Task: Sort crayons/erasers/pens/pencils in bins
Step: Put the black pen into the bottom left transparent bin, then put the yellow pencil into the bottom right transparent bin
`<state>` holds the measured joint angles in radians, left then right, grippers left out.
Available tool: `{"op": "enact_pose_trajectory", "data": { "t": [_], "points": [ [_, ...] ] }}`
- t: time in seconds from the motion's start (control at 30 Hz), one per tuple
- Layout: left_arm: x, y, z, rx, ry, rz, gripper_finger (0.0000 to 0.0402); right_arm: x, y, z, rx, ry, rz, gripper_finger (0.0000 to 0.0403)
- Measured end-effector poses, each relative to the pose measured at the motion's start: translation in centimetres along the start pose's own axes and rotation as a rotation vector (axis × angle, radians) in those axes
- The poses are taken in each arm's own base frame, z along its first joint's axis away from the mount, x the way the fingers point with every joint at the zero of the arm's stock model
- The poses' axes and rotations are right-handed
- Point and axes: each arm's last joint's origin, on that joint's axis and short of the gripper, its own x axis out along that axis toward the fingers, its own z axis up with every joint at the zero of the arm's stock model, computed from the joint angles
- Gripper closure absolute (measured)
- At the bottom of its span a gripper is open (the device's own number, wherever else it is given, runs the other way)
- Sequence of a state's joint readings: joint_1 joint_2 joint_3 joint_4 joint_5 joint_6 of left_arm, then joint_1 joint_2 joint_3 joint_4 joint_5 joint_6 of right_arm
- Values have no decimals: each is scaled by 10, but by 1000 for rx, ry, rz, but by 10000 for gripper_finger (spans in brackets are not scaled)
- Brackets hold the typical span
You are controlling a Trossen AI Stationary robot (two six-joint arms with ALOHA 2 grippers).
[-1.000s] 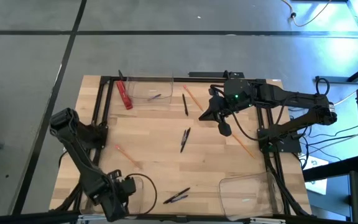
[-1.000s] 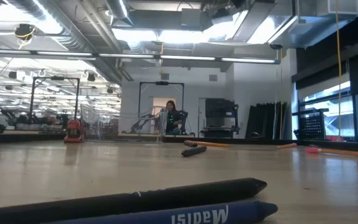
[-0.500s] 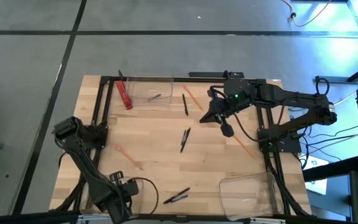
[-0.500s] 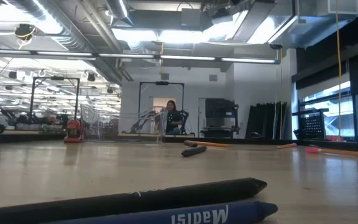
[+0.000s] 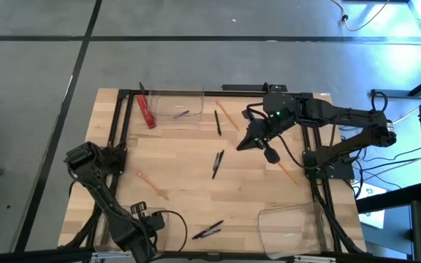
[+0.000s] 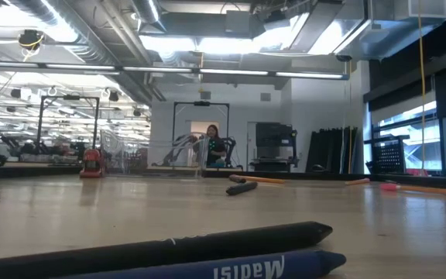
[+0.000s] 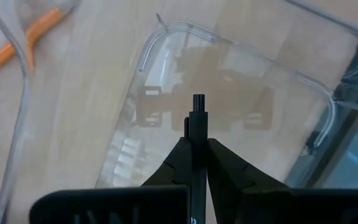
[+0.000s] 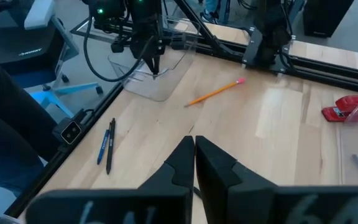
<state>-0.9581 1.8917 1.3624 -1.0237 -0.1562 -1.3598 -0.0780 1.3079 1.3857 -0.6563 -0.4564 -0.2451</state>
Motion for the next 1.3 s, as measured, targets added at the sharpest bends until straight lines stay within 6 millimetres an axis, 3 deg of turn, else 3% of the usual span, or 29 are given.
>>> {"op": "enact_pose_trajectory", "data": {
  "t": [0.2, 0.6, 1.0, 1.3],
  "points": [
    [2, 0, 0, 1, 2, 5, 377, 0, 0, 0, 6, 0, 0, 385],
    [2, 0, -1, 2, 22, 11, 314, 0, 0, 0, 31, 2, 0, 385],
    [1, 1, 0, -39, 22, 11, 311, 0, 0, -2, 96, 16, 3, 385],
    [-40, 8, 14, -344, -20, -113, 310, 0, 0, -1, 34, 14, 3, 385]
  ]
}}
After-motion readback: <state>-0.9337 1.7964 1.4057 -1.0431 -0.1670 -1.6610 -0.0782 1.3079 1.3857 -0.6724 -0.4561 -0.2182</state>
